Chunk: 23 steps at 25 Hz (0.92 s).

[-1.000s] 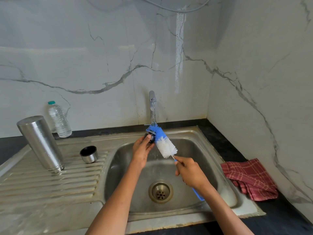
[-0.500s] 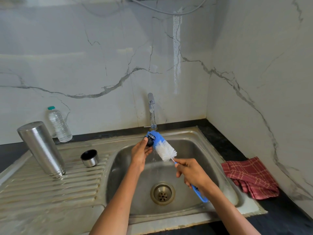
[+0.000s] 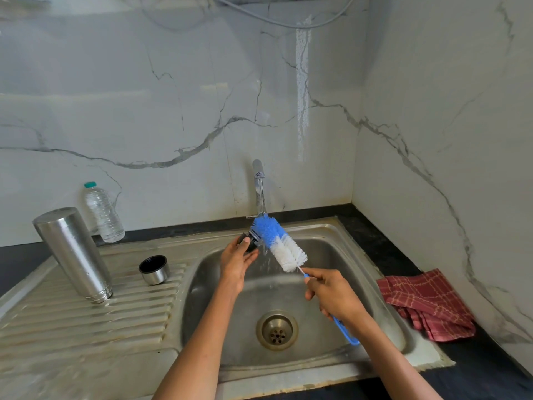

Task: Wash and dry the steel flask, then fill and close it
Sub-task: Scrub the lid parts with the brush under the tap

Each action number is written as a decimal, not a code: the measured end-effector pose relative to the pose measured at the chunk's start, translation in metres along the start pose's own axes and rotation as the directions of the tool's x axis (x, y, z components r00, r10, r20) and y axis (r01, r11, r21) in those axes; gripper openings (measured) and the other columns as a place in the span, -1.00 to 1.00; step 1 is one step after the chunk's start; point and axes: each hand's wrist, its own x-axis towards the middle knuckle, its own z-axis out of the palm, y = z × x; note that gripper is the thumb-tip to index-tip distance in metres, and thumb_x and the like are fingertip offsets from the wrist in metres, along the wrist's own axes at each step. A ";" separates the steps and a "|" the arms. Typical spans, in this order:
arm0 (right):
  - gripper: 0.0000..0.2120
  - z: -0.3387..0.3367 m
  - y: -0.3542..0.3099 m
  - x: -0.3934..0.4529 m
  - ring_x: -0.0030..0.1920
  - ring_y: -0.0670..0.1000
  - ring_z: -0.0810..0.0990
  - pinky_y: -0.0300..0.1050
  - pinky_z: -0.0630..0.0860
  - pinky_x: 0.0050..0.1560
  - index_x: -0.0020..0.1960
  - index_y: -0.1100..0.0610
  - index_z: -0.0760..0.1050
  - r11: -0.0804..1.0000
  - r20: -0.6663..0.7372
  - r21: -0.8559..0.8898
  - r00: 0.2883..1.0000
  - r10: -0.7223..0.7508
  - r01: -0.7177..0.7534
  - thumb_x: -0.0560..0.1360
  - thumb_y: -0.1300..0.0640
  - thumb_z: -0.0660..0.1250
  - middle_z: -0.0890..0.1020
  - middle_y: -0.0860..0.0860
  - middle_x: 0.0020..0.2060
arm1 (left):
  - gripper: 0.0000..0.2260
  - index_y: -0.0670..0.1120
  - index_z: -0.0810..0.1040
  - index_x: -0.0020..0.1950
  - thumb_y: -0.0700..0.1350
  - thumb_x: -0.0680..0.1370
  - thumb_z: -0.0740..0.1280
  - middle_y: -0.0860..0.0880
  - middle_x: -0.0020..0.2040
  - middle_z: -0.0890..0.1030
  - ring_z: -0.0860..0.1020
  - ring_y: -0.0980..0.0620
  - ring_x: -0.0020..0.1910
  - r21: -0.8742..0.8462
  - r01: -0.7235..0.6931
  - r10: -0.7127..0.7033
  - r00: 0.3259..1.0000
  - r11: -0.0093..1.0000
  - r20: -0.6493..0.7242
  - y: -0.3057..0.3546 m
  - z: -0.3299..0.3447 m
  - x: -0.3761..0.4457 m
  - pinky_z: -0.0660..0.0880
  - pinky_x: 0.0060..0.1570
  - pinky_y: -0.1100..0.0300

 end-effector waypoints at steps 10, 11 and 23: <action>-0.60 0.002 0.000 -0.001 0.07 -0.01 0.64 -0.10 0.53 -0.04 0.46 -0.31 0.39 0.839 -0.112 -0.534 0.976 -0.188 0.101 0.65 -0.07 0.22 0.65 -0.12 0.12 | -0.57 0.05 0.51 0.23 -0.36 0.50 0.47 -0.01 0.23 0.58 0.64 -0.03 0.10 0.372 -0.184 0.171 0.983 0.910 0.070 -0.005 0.006 -0.005 0.67 -0.06 0.04; -0.60 0.002 -0.001 -0.001 0.11 0.00 0.62 -0.09 0.49 -0.03 0.46 -0.33 0.38 0.825 -0.121 -0.557 0.973 -0.195 0.096 0.65 -0.08 0.20 0.62 -0.11 0.13 | -0.57 0.07 0.51 0.23 -0.34 0.51 0.47 0.03 0.22 0.57 0.64 -0.02 0.08 0.473 -0.245 0.215 0.969 0.846 0.118 -0.006 0.008 -0.007 0.67 -0.07 0.04; -0.59 -0.010 0.000 0.002 -0.13 -0.01 0.61 -0.10 0.45 -0.14 0.38 -0.27 0.51 0.849 -0.053 -0.527 0.997 -0.060 0.023 0.60 0.01 0.16 0.67 -0.10 -0.15 | -0.53 0.00 0.52 0.28 -0.38 0.46 0.45 0.03 0.19 0.60 0.59 0.02 0.17 0.786 -0.414 0.363 0.895 0.460 0.260 -0.004 -0.006 0.000 0.51 0.17 0.15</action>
